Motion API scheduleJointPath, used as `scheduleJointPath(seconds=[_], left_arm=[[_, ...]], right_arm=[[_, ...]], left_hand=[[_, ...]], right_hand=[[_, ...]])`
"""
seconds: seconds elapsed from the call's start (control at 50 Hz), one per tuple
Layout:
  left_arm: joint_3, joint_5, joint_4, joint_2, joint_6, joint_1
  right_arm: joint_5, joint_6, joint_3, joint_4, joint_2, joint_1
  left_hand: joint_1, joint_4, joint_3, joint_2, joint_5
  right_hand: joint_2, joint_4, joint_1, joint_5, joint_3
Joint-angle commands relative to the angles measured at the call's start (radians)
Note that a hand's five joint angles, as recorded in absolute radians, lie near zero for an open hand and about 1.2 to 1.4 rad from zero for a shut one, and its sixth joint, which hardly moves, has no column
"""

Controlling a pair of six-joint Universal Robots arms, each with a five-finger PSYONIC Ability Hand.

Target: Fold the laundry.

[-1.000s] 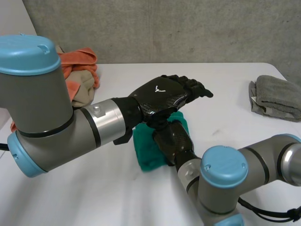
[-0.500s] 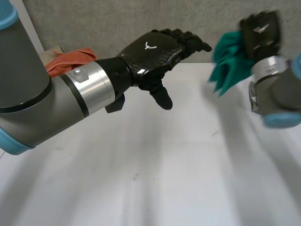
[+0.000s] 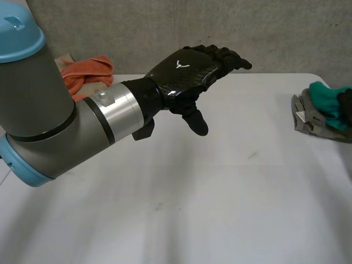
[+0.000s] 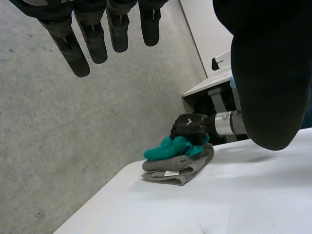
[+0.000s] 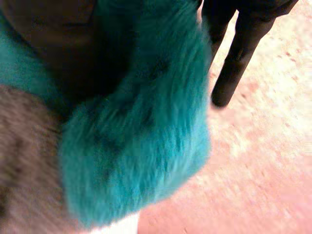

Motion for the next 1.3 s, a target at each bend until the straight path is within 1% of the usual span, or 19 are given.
scheduleJointPath(seconds=[0.02, 0.14, 0.22, 0.3, 0.38, 0.4, 0.48, 0.54, 0.56, 0.62, 0.7, 0.74, 0.78, 0.82, 0.88, 0.96, 1.04, 1.18, 1.3], left_arm=[[0.006, -0.001, 0.000, 0.008, 0.000, 0.000], [-0.003, -0.001, -0.001, 0.014, 0.000, -0.017], [-0.008, -0.001, -0.006, 0.015, 0.000, -0.023], [-0.023, -0.001, -0.006, 0.024, 0.000, -0.023], [-0.023, -0.001, -0.004, 0.035, 0.000, -0.023], [-0.022, -0.001, -0.004, 0.035, 0.000, -0.023], [-0.003, -0.002, 0.002, 0.051, -0.006, -0.021], [0.044, -0.023, 0.011, 0.061, -0.028, -0.018], [0.058, -0.037, 0.014, 0.063, -0.038, -0.015], [0.118, -0.121, 0.028, 0.070, -0.101, -0.006], [0.178, -0.263, 0.063, 0.077, -0.158, 0.044], [0.201, -0.325, 0.075, 0.080, -0.164, 0.101], [0.213, -0.353, 0.075, 0.081, -0.163, 0.150], [0.224, -0.376, 0.075, 0.072, -0.164, 0.227], [0.225, -0.384, 0.077, 0.057, -0.158, 0.297], [0.236, -0.390, 0.077, -0.031, -0.094, 0.385], [0.293, -0.393, 0.081, -0.194, 0.079, 0.454], [0.456, -0.389, 0.126, -0.503, 0.283, 0.506], [0.598, -0.407, 0.192, -0.716, 0.380, 0.540]], right_arm=[[0.021, 0.029, 0.102, 0.097, -0.206, -0.045], [0.064, 0.073, 0.153, 0.200, -0.317, -0.053], [0.137, 0.084, 0.181, 0.275, -0.353, -0.106], [0.231, 0.066, 0.173, 0.338, -0.390, -0.172], [0.390, 0.015, 0.118, 0.393, -0.481, -0.221], [0.456, -0.017, 0.075, 0.406, -0.504, -0.223], [0.555, -0.072, -0.023, 0.391, -0.531, -0.221], [0.547, -0.072, -0.057, 0.351, -0.544, -0.194], [0.532, -0.062, -0.061, 0.313, -0.573, -0.142], [0.494, -0.037, -0.045, 0.245, -0.643, -0.039], [0.388, 0.001, 0.111, 0.110, -0.757, 0.139], [0.339, -0.002, 0.181, 0.067, -0.777, 0.191], [0.278, -0.008, 0.277, 0.032, -0.800, 0.274], [0.251, -0.006, 0.343, 0.022, -0.815, 0.331], [0.222, -0.008, 0.461, 0.028, -0.824, 0.426], [0.222, -0.014, 0.596, 0.048, -0.827, 0.490], [0.222, -0.042, 0.710, 0.070, -0.823, 0.516], [0.227, -0.092, 0.851, 0.071, -0.818, 0.535], [0.227, -0.094, 0.900, 0.070, -0.823, 0.521]], left_hand=[[-0.013, -0.023, -0.035, -0.028, -0.042], [-0.013, -0.023, -0.035, -0.028, -0.042], [-0.013, -0.023, -0.035, -0.028, -0.042], [-0.013, -0.023, -0.035, -0.028, -0.042], [-0.013, -0.023, -0.035, -0.028, -0.042], [-0.013, -0.023, -0.035, -0.028, -0.042], [-0.013, -0.023, -0.035, -0.028, -0.042], [-0.011, -0.020, -0.032, -0.025, -0.039], [-0.008, -0.018, -0.029, -0.022, -0.036], [-0.005, -0.015, -0.026, -0.019, -0.033], [0.004, -0.006, -0.017, -0.011, -0.025], [0.004, -0.006, -0.017, -0.011, -0.025], [0.007, -0.003, -0.014, -0.008, -0.022], [0.007, -0.003, -0.014, -0.008, -0.022], [0.007, -0.003, -0.014, -0.008, -0.022], [0.007, -0.003, -0.014, -0.008, -0.022], [0.007, -0.003, -0.014, -0.008, -0.022], [0.001, -0.009, -0.020, -0.014, -0.028], [0.016, 0.006, -0.006, 0.001, -0.013]], right_hand=[[-0.639, -0.654, -0.618, -0.649, -0.651], [-0.639, -0.654, -0.618, -0.649, -0.651], [-0.639, -0.654, -0.618, -0.649, -0.651], [-0.639, -0.654, -0.618, -0.649, -0.651], [-0.639, -0.654, -0.618, -0.649, -0.651], [-0.639, -0.654, -0.618, -0.649, -0.651], [-0.639, -0.654, -0.618, -0.649, -0.651], [-0.639, -0.654, -0.618, -0.649, -0.651], [-0.639, -0.654, -0.618, -0.649, -0.651], [-0.639, -0.654, -0.618, -0.649, -0.651], [-0.639, -0.654, -0.618, -0.649, -0.651], [-0.639, -0.654, -0.618, -0.649, -0.651], [-0.639, -0.654, -0.618, -0.649, -0.651], [-0.639, -0.654, -0.618, -0.649, -0.651], [-0.639, -0.654, -0.618, -0.649, -0.651], [-0.639, -0.654, -0.618, -0.649, -0.651], [-0.639, -0.654, -0.618, -0.649, -0.651], [-0.639, -0.654, -0.618, -0.649, -0.651], [-0.639, -0.654, -0.618, -0.649, -0.651]])
